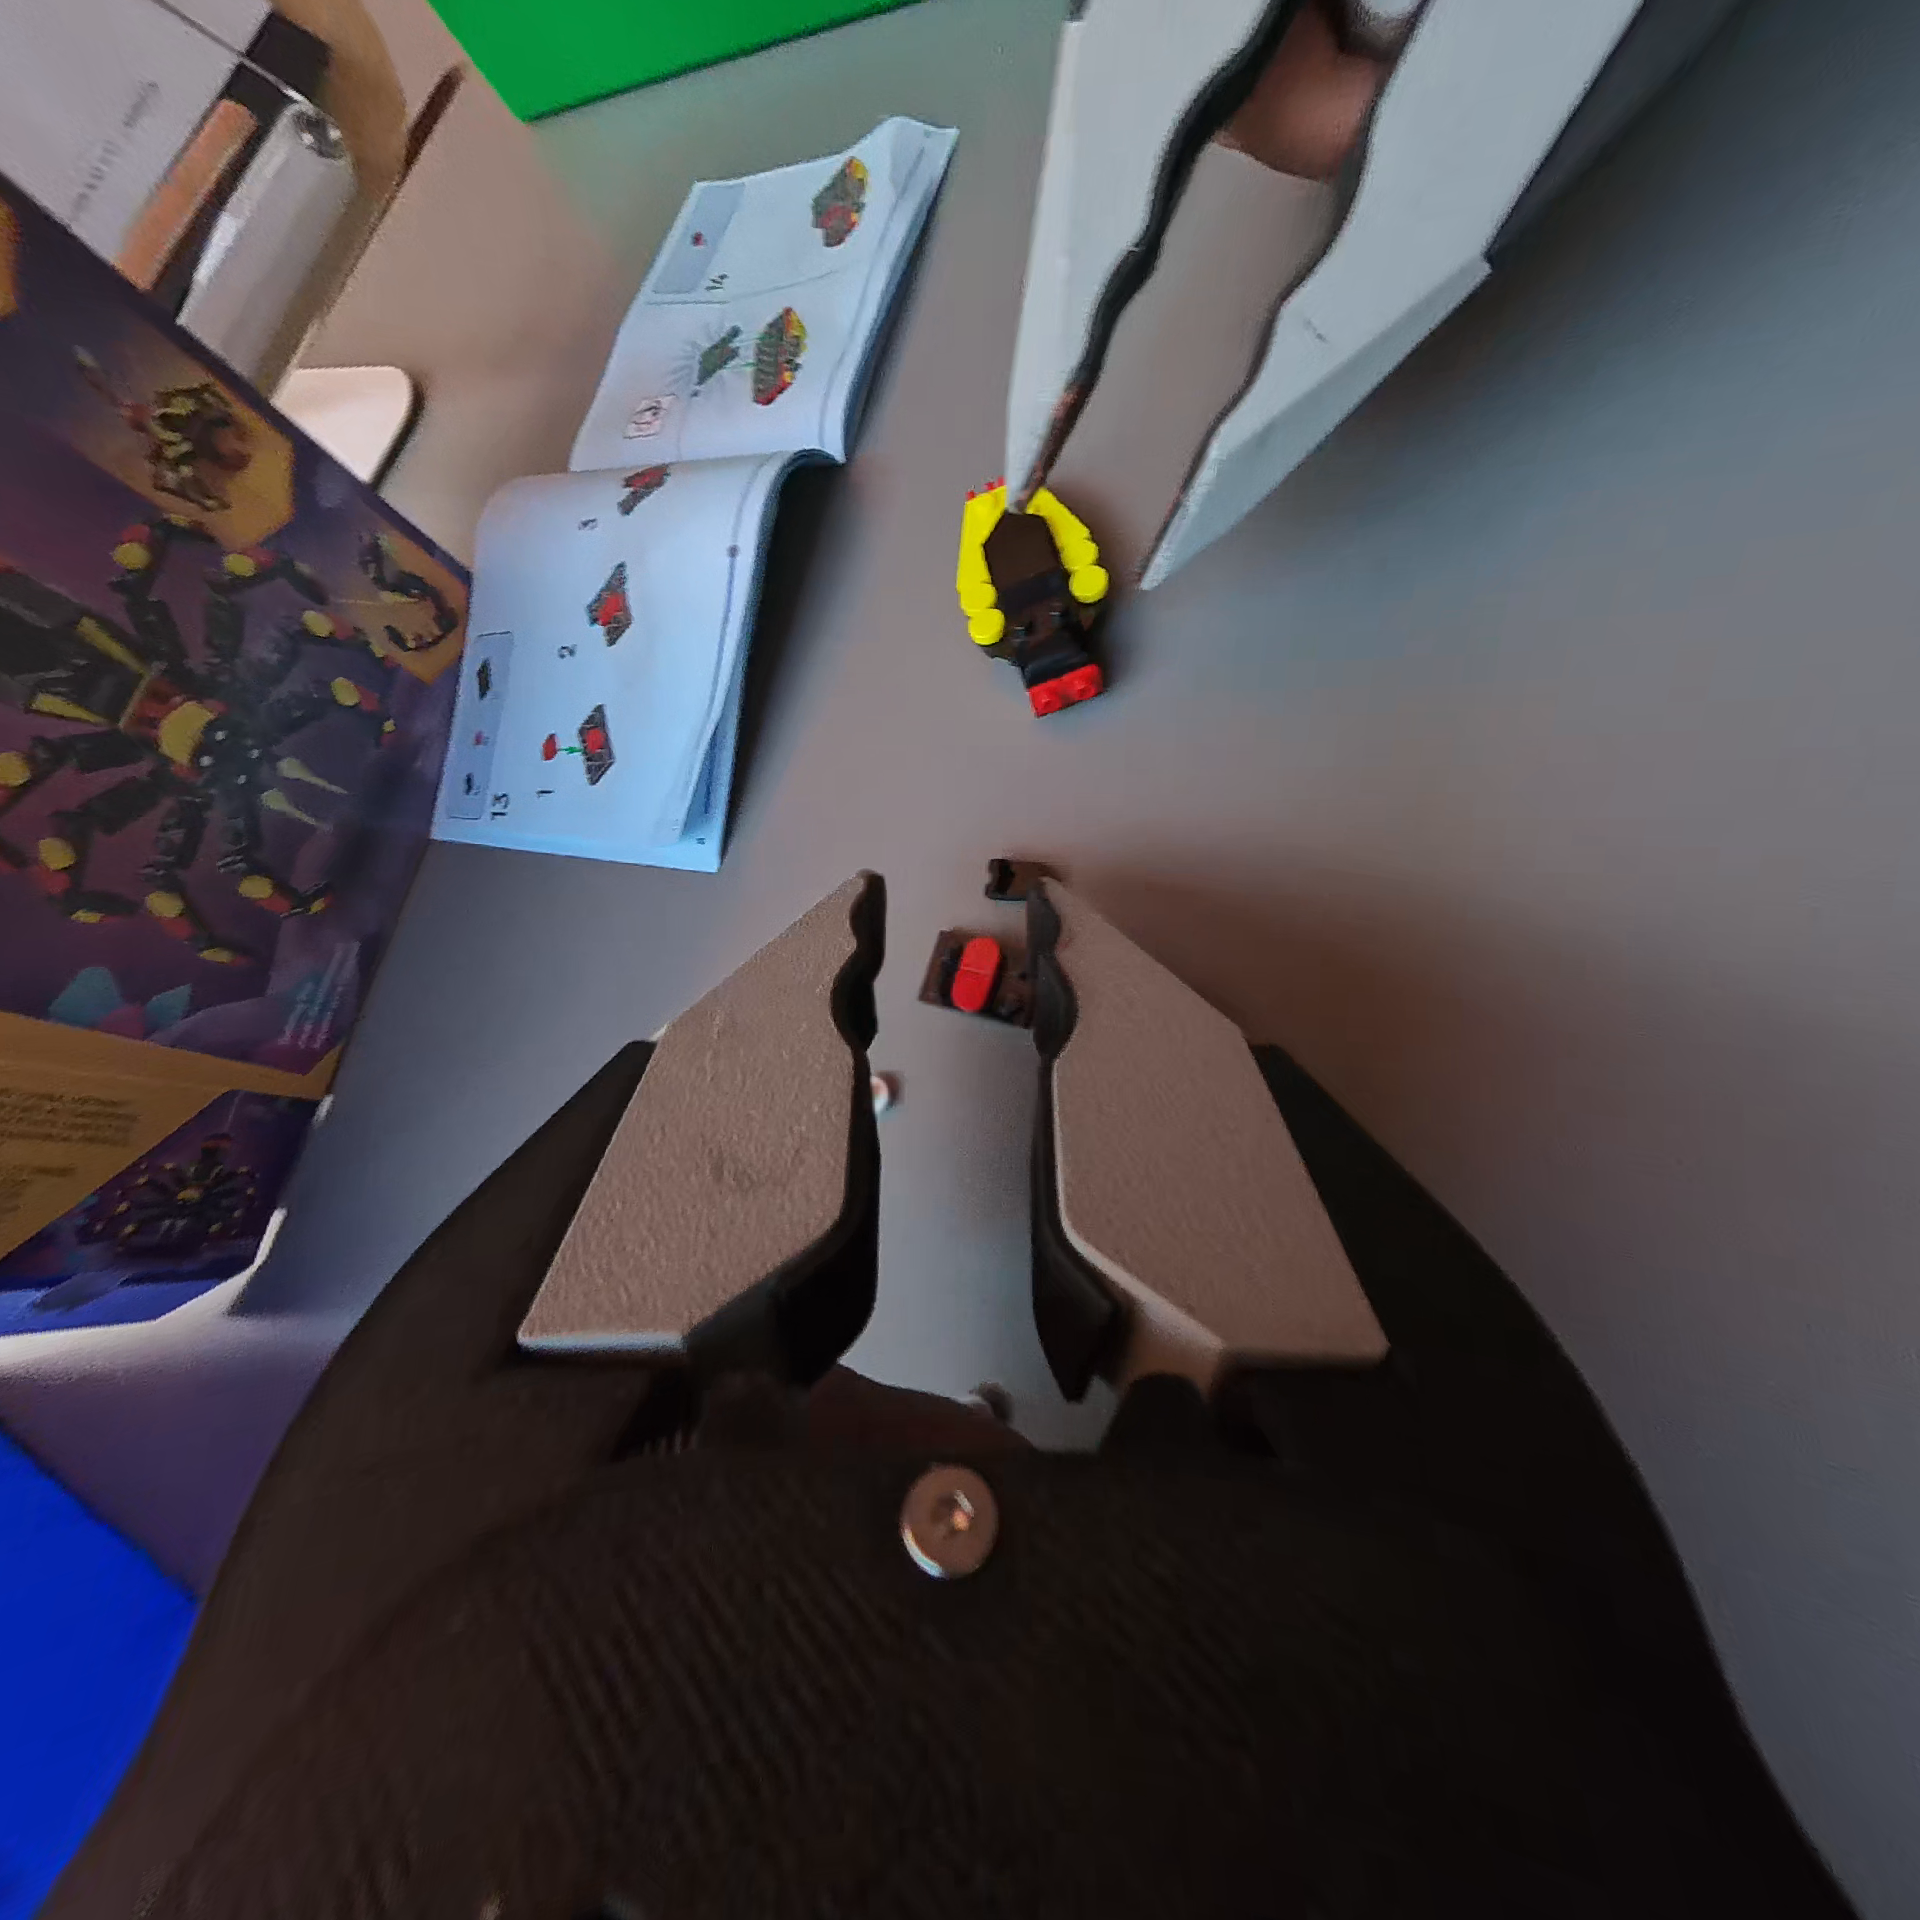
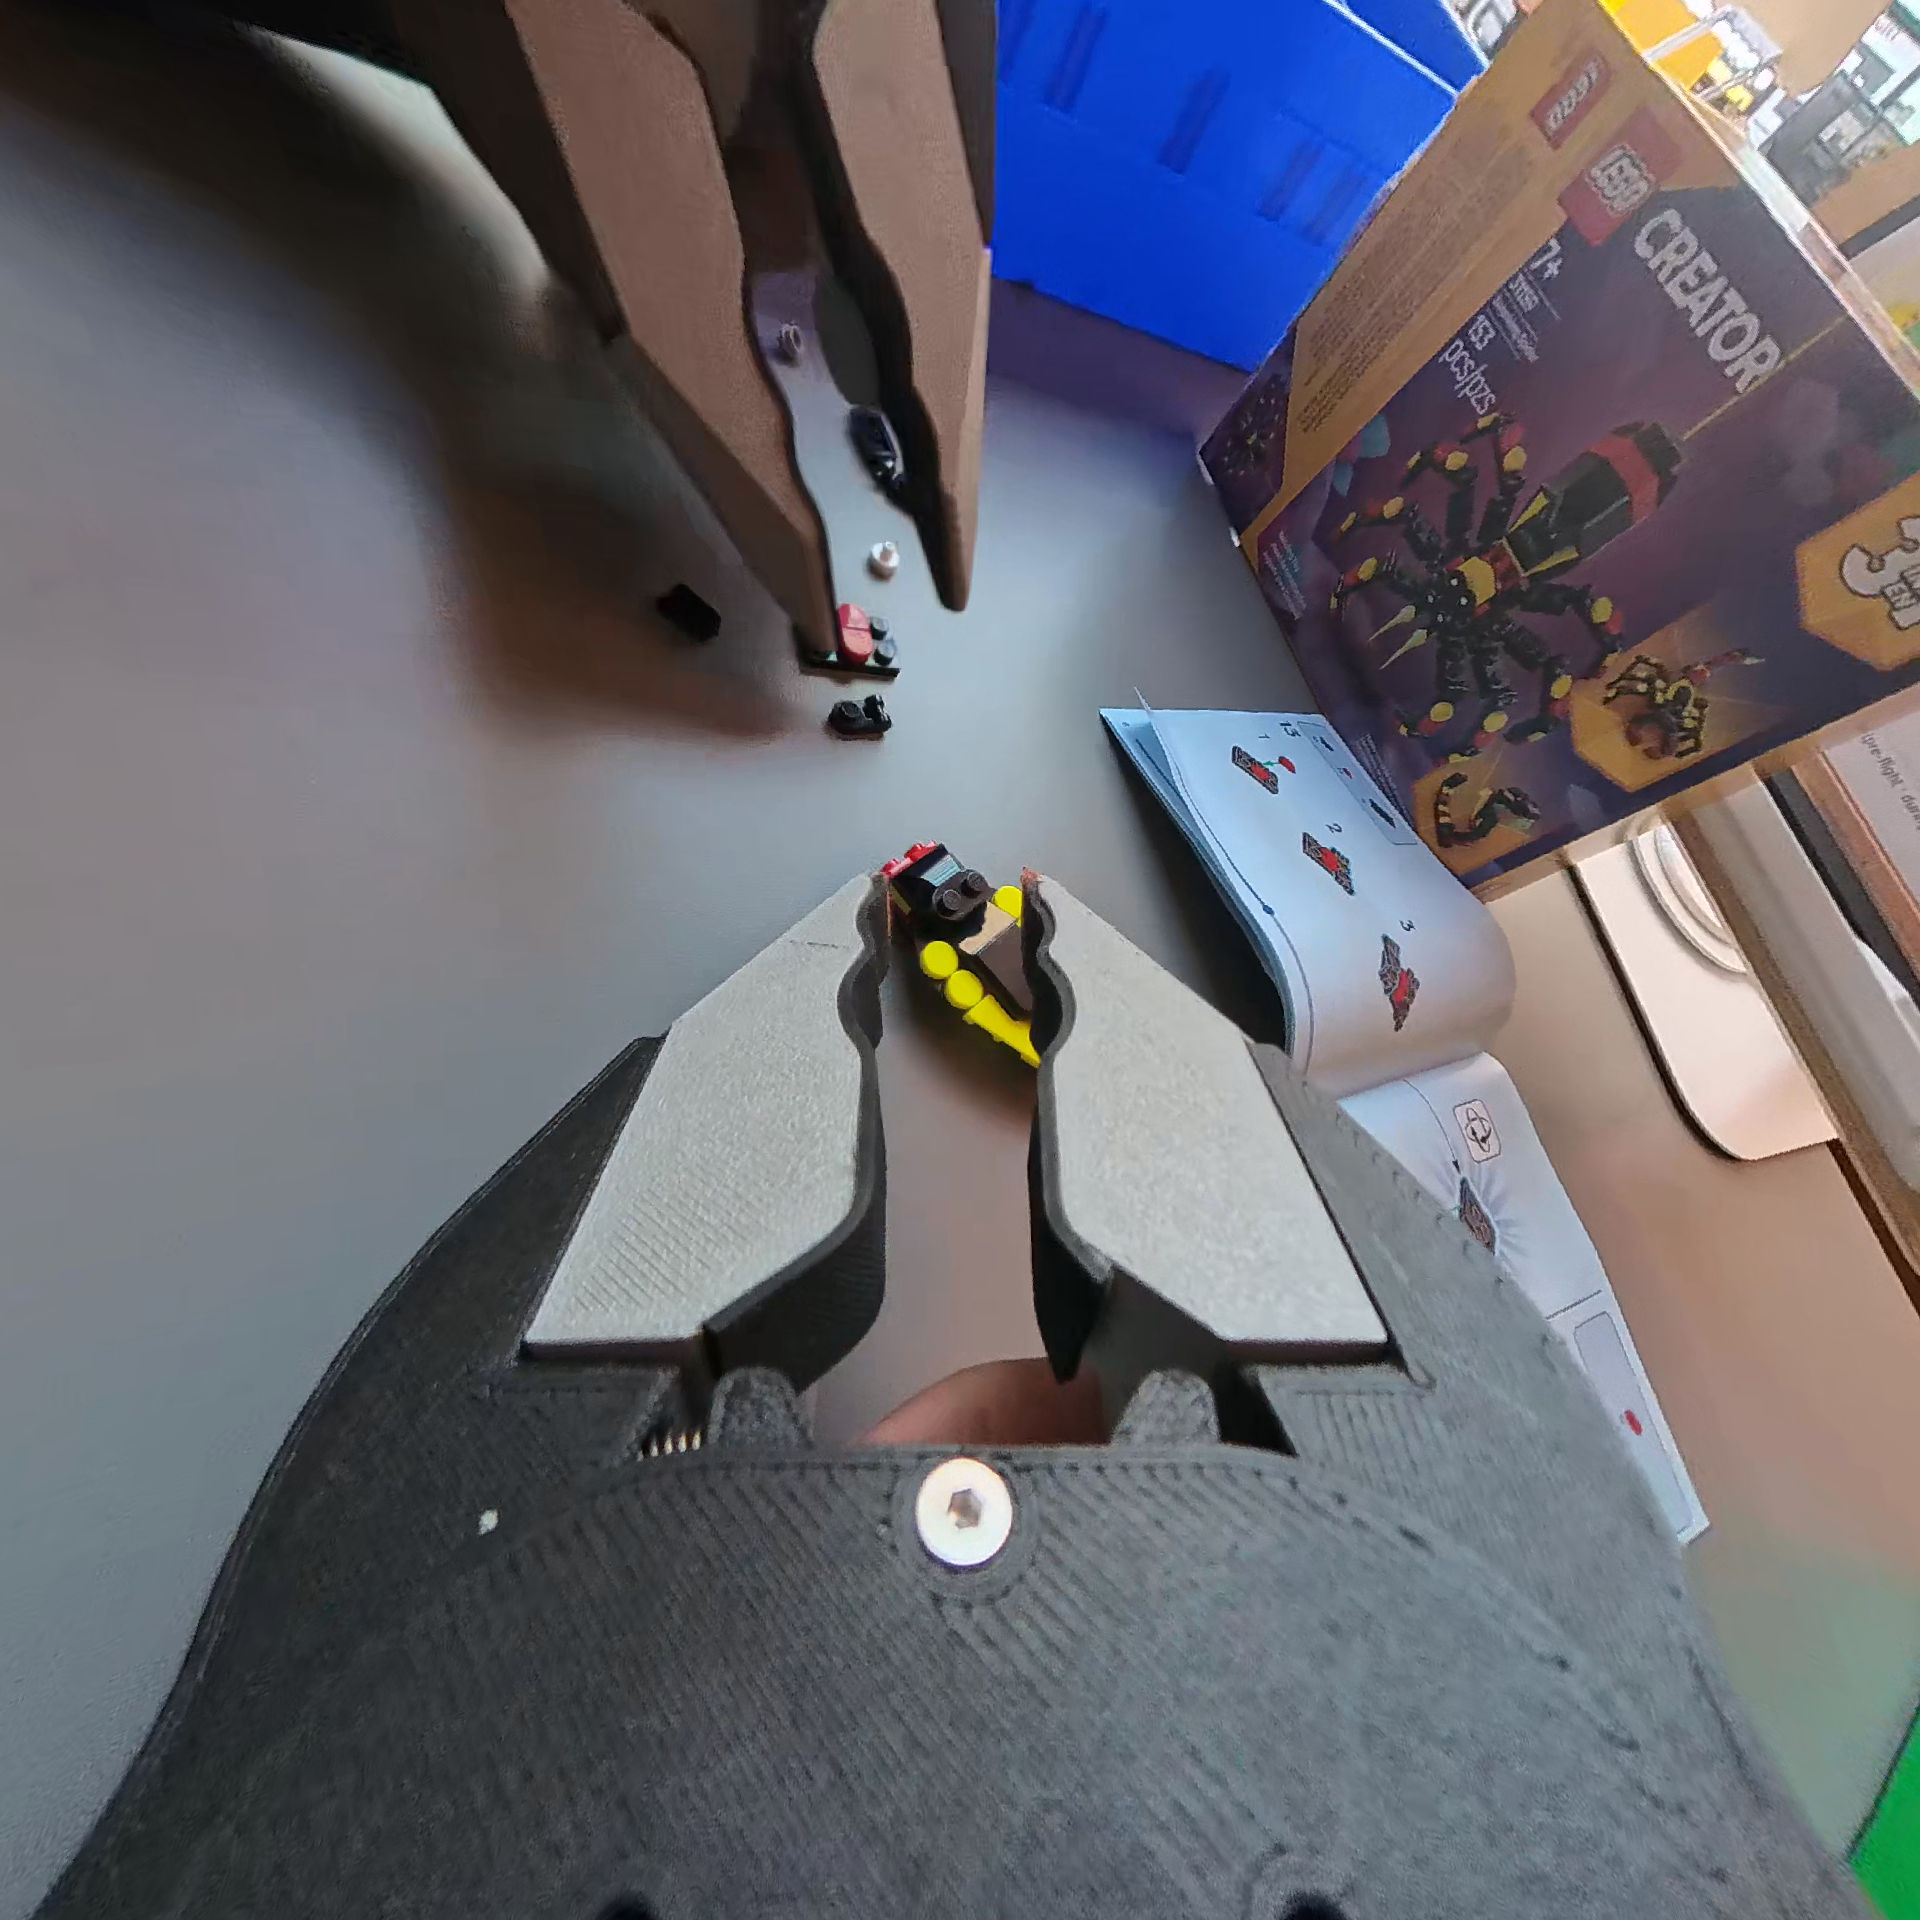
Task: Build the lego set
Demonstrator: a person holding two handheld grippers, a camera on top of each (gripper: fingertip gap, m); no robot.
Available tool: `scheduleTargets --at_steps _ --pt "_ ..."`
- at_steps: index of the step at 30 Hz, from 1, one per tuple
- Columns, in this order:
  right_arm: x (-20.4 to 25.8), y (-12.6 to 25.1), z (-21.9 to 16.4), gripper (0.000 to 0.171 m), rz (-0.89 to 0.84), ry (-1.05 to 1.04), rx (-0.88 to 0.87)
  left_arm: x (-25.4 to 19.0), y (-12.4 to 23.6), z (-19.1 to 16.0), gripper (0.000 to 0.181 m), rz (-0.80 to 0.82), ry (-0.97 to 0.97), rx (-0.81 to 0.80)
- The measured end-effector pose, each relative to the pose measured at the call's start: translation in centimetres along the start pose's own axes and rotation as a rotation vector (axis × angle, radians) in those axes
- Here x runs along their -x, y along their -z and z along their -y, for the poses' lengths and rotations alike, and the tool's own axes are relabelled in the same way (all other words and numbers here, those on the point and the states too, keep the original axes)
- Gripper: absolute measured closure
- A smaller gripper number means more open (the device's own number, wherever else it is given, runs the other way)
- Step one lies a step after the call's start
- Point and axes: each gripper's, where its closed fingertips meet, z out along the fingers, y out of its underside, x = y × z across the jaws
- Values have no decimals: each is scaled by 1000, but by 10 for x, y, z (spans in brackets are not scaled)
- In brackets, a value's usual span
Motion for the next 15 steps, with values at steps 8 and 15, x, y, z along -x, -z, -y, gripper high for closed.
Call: scheduleTargets --at_steps 8,15 --pt "11 -6 4 149 23 33 -1 9 -3 -15 165 10 48 79" --pt "-8 -9 -14 150 -53 15 86 5 3 -15 164 -9 30 79"
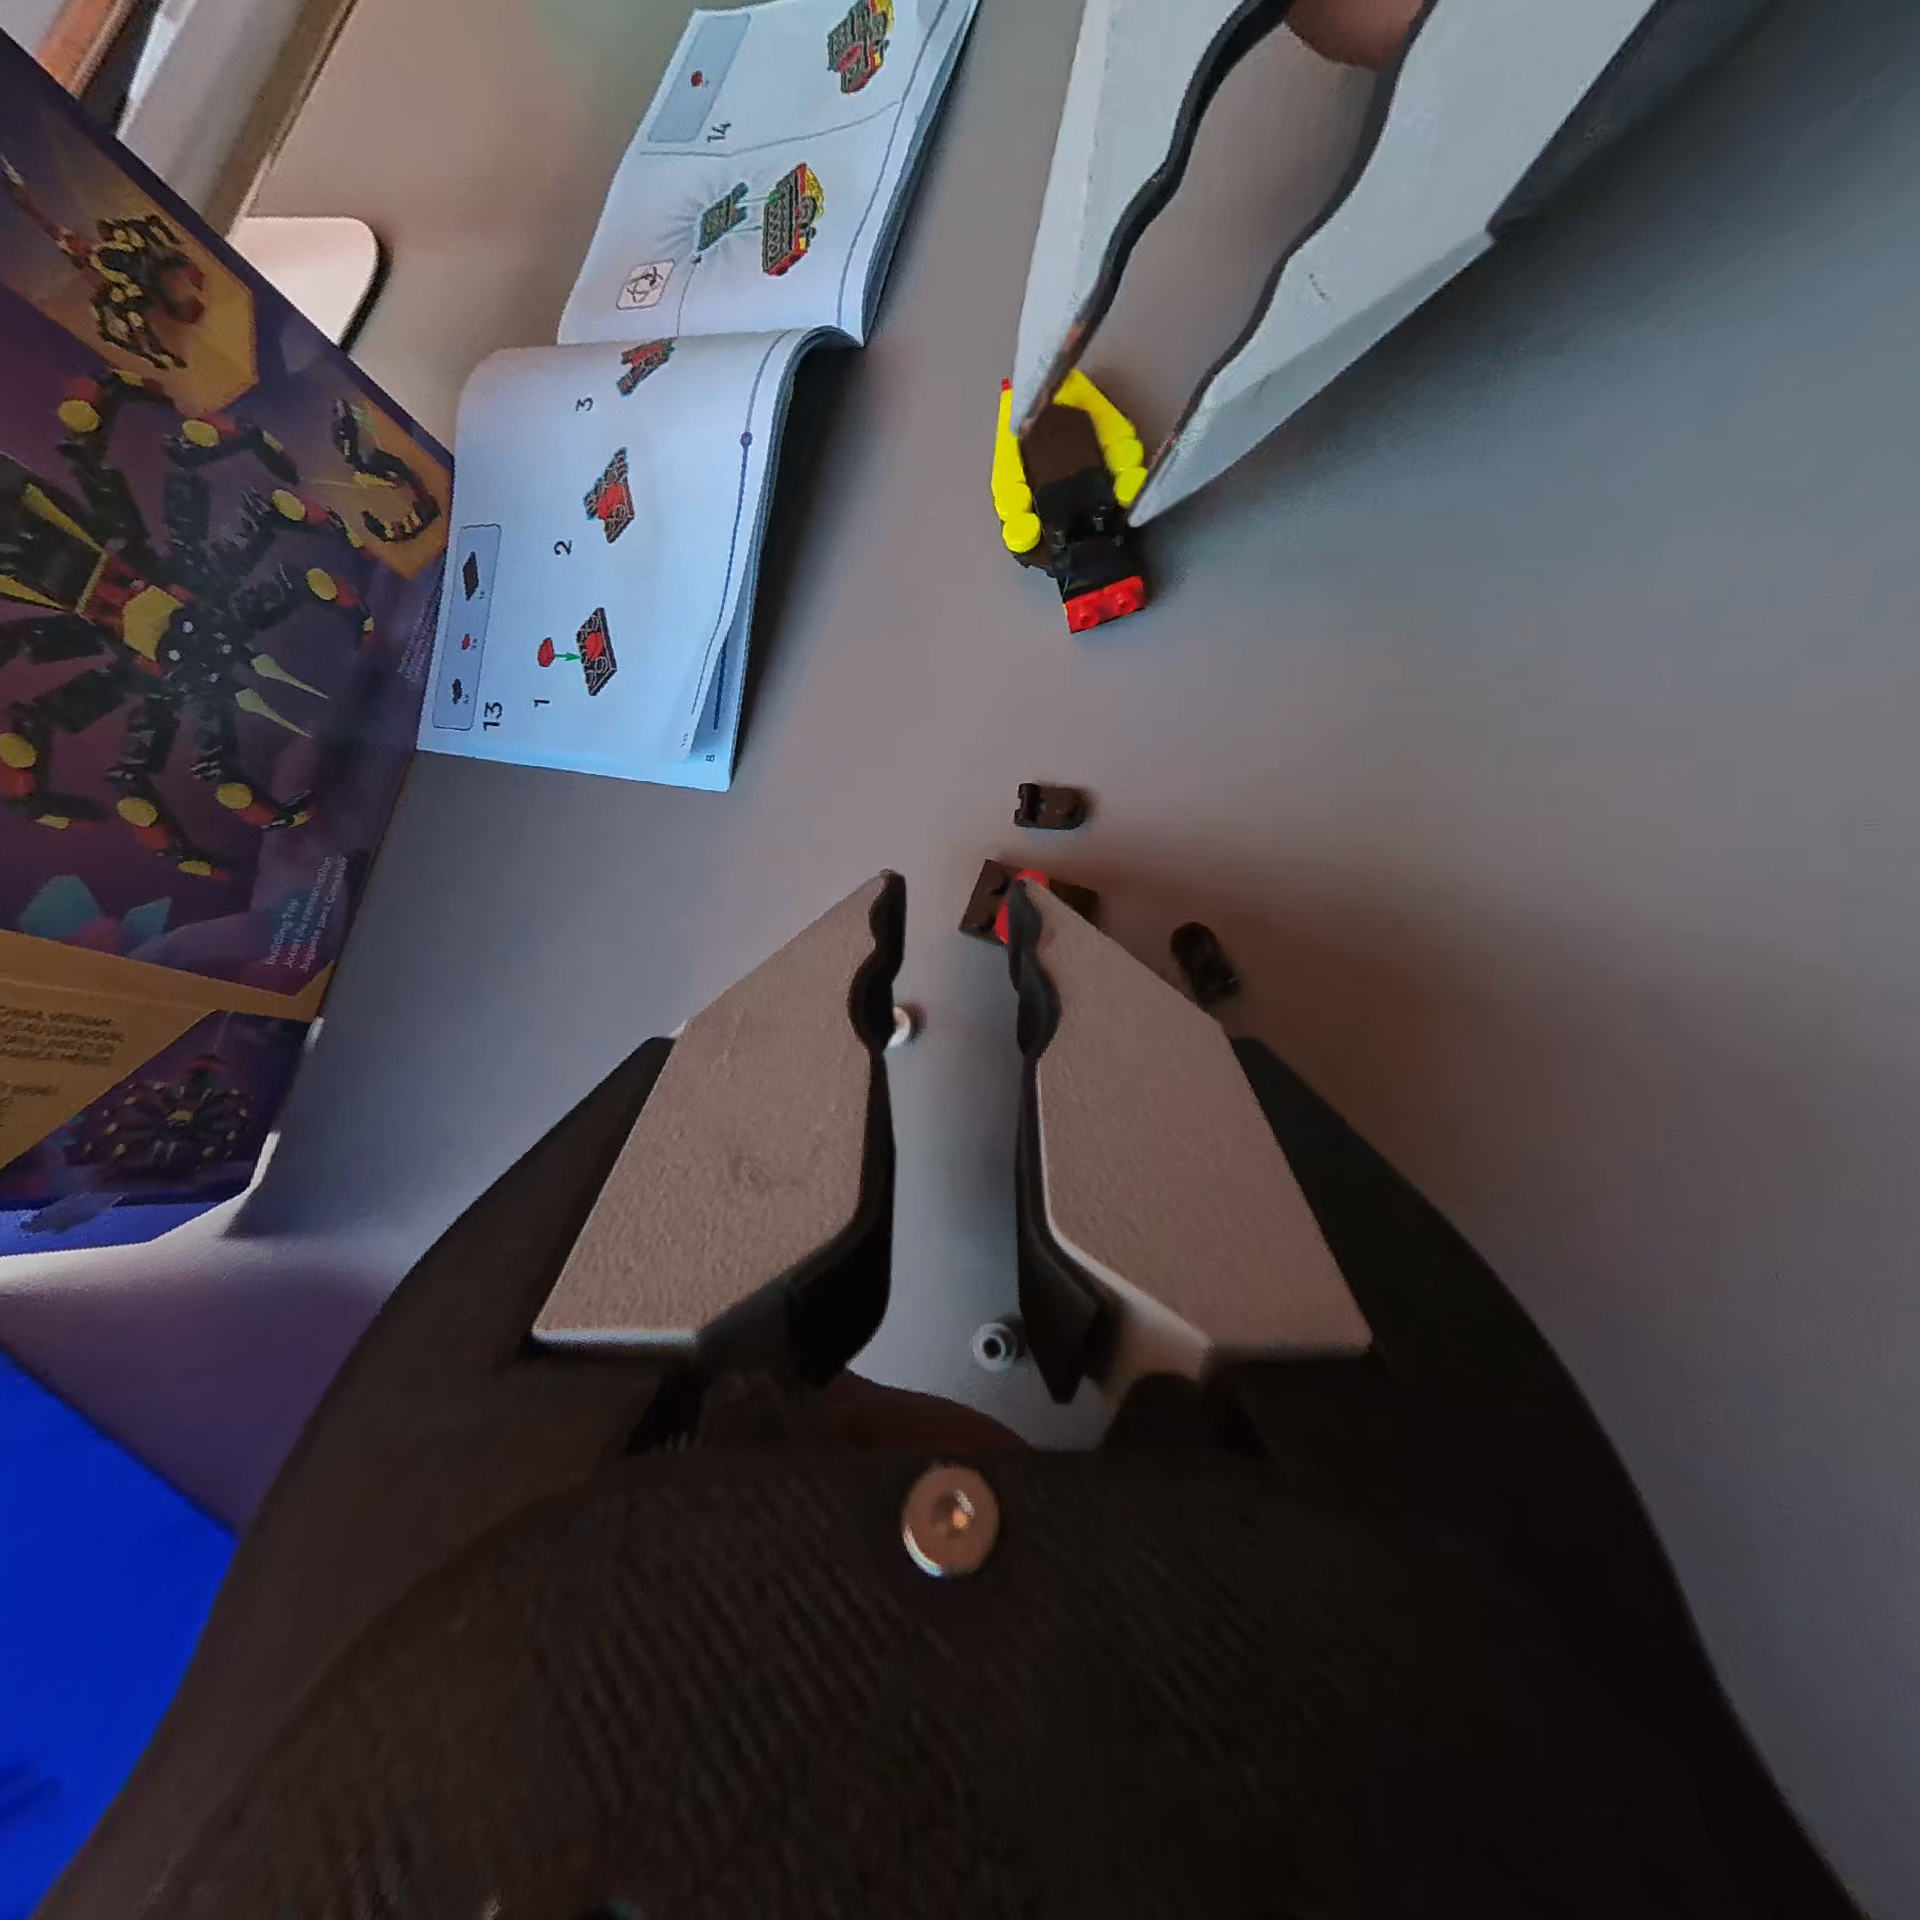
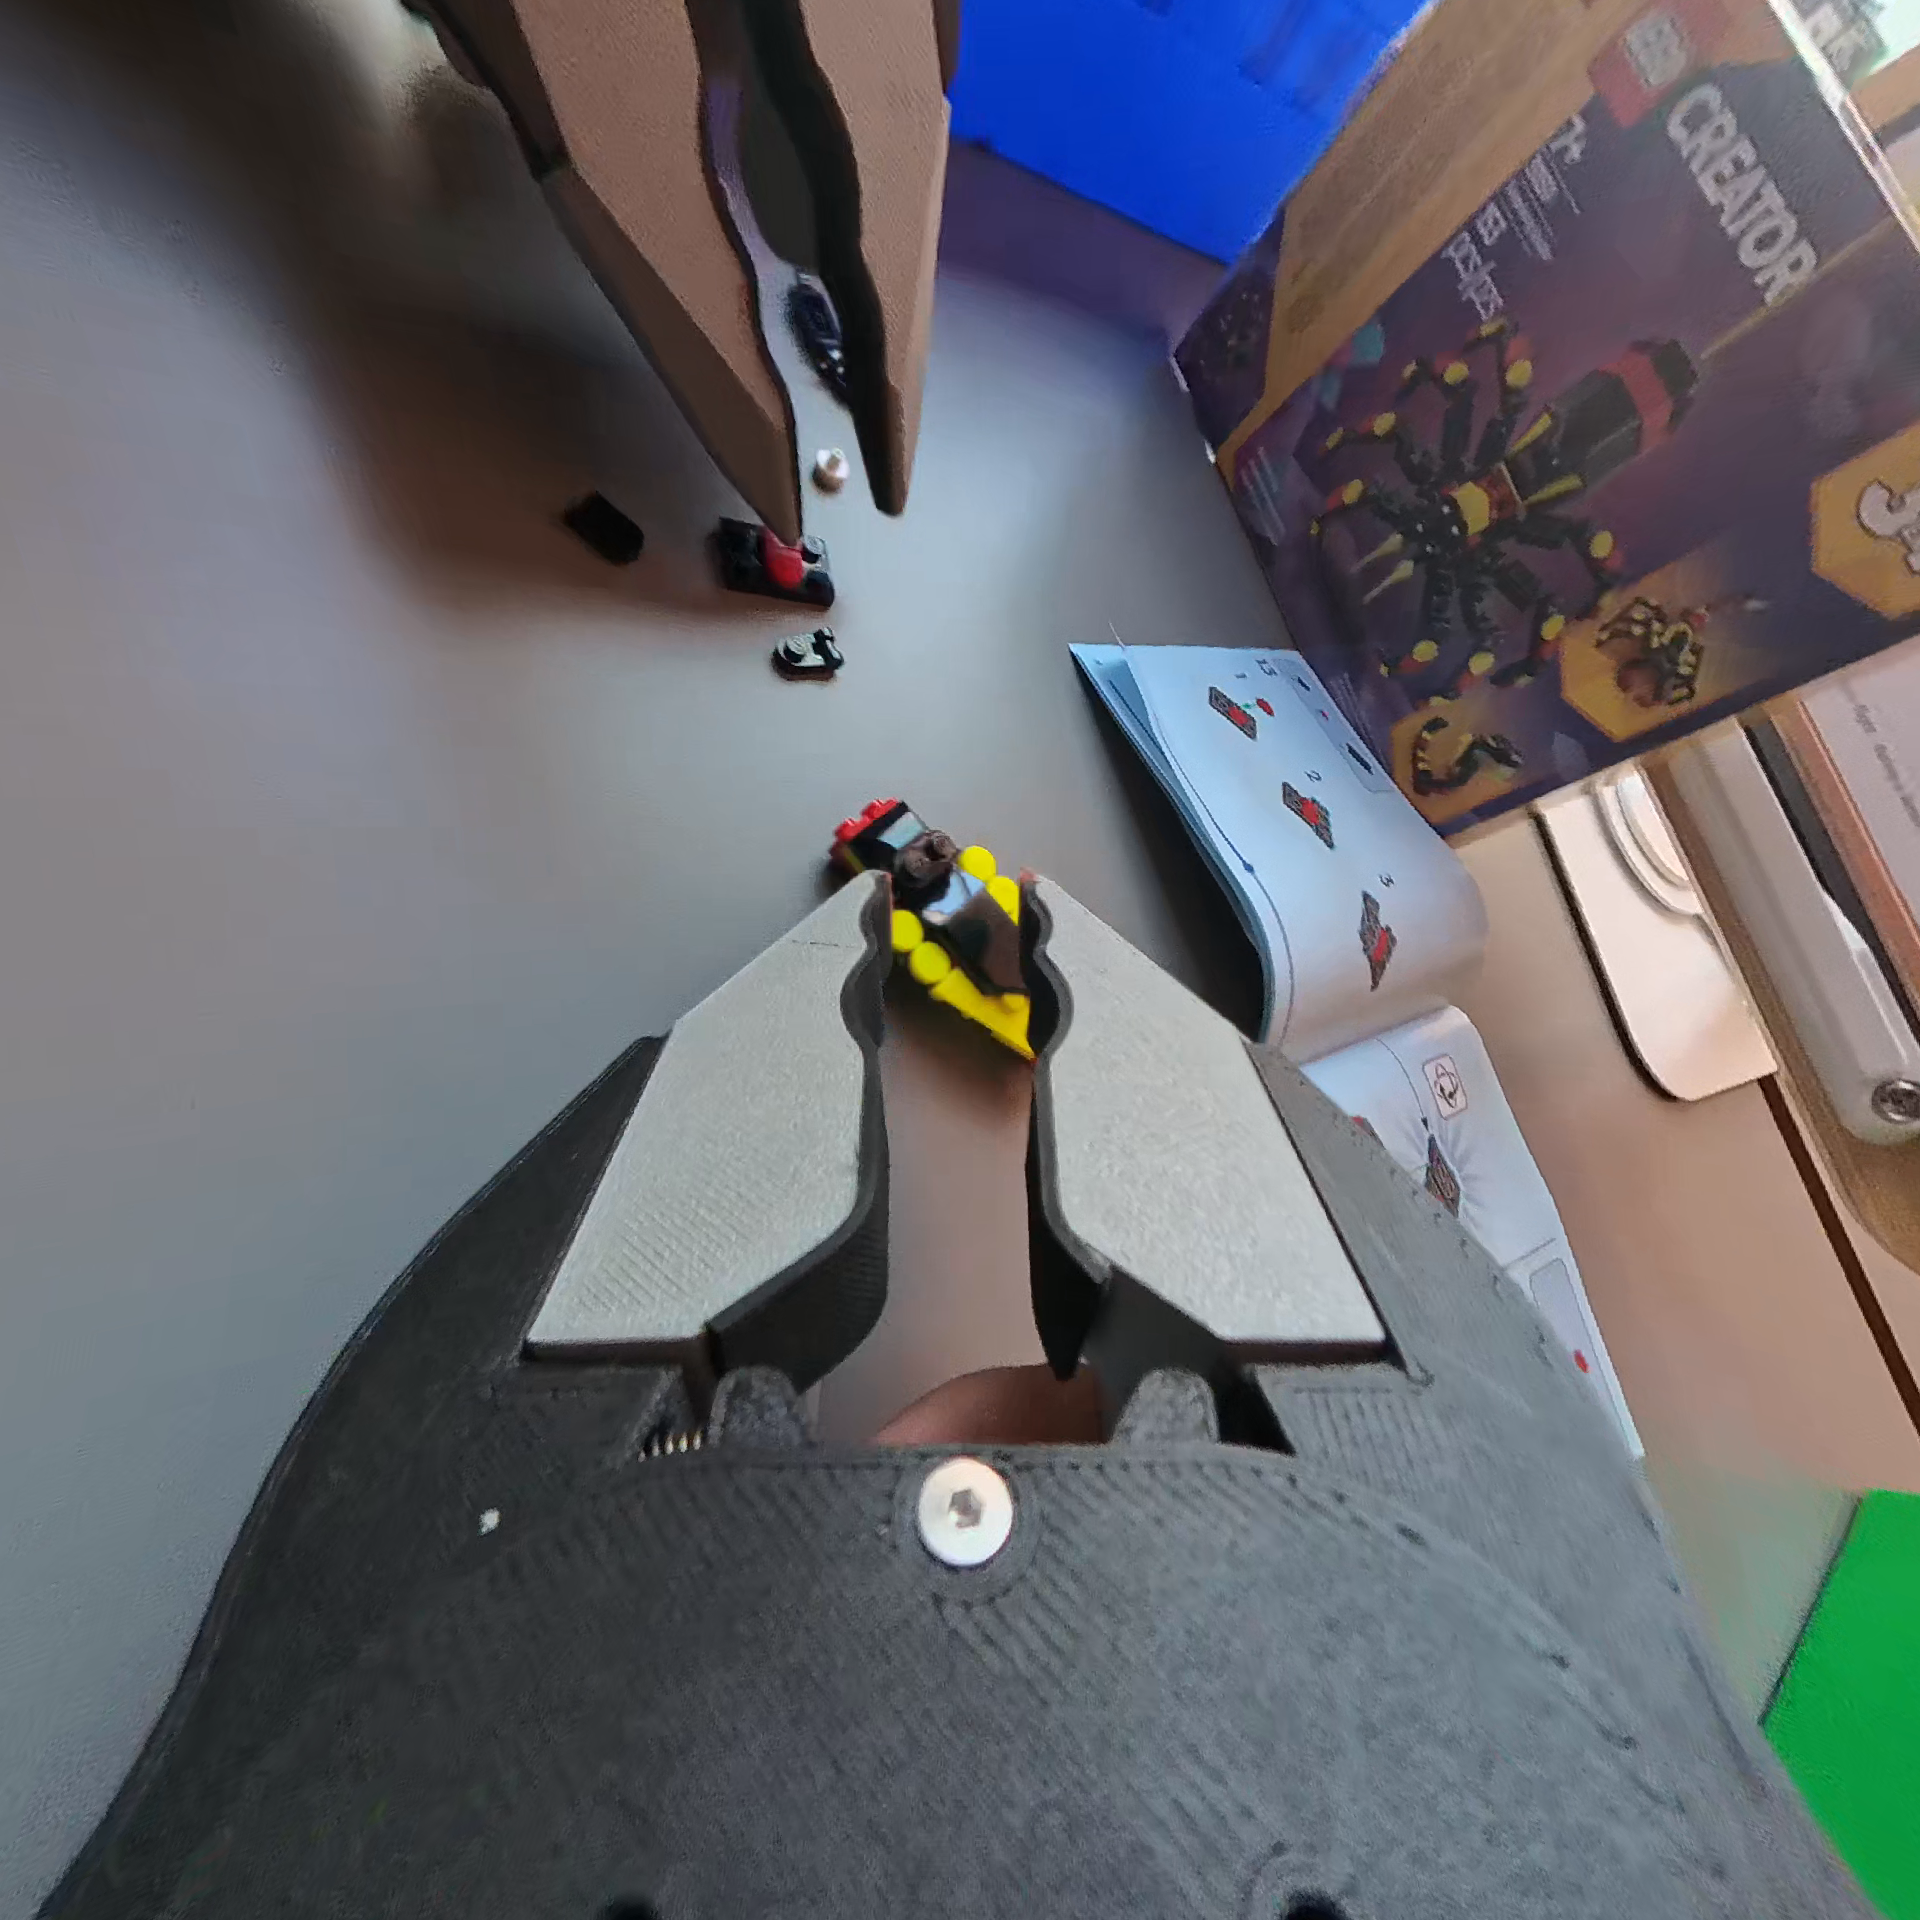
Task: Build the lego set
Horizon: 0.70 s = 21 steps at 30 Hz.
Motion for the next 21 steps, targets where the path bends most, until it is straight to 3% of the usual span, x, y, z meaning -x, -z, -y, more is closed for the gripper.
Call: scheduleTargets --at_steps 5,12,18,21 --pt "5 4 13 150 54 -65 -64 -4 7 2 169 -33 9 -17" --pt "23 1 19 150 77 14 -58 -11 8 -10 181 -61 -26 54" --pt "41 -2 35 151 222 -80 -88 -14 1 -12 179 -67 -30 68" --pt "57 -12 35 143 319 -95 -26 -15 -1 -10 177 -70 -37 53"
